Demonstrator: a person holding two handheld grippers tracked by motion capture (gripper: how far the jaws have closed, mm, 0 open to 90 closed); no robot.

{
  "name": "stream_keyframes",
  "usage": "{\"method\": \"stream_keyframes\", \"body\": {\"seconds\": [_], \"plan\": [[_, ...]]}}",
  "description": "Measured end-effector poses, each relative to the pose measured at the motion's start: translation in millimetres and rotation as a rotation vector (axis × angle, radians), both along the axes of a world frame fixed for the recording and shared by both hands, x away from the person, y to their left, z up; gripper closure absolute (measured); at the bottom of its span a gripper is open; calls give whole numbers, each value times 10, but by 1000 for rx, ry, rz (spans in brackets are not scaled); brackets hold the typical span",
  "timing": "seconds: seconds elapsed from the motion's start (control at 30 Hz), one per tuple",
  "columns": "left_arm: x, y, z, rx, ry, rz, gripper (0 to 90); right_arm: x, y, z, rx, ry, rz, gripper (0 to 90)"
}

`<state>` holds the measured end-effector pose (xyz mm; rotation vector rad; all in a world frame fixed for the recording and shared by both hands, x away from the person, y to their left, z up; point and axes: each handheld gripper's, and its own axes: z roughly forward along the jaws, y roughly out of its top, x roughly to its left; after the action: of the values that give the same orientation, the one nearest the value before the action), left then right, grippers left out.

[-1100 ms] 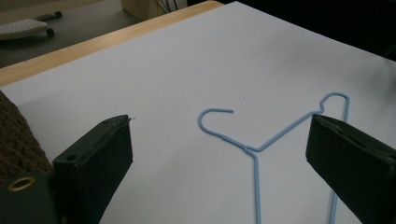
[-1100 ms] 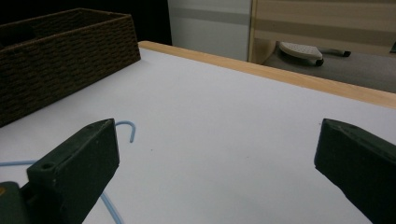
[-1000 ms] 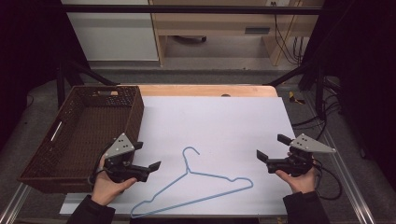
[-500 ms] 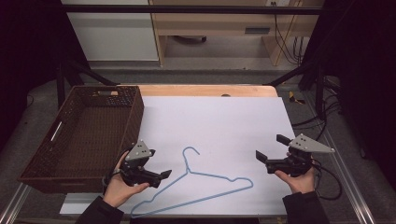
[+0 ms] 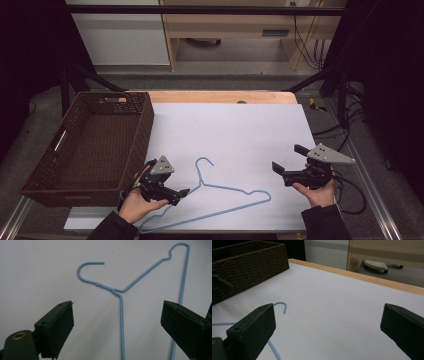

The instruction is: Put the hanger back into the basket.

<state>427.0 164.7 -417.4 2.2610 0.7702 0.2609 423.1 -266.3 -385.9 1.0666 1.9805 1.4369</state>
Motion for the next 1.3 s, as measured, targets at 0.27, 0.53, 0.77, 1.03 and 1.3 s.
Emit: {"method": "stream_keyframes", "body": {"seconds": [0.27, 0.53, 0.77, 1.03, 1.3], "plan": [[30, -73, -135, 50, 41, -13, 154, 6, 16, -11, -7, 3, 4, 4], [47, -162, -236, 114, 62, -35, 230, 13, 37, -25, -16, 8, 12, 4], [70, -218, -312, 153, 86, -61, 358, 21, 43, -33, -22, 4, 16, 4], [80, -265, -376, 188, 113, -74, 507, 20, 54, -36, -20, 10, 13, 4], [71, -289, -386, 226, 122, -79, 644, 25, 58, -41, -25, 9, 17, 4]]}}
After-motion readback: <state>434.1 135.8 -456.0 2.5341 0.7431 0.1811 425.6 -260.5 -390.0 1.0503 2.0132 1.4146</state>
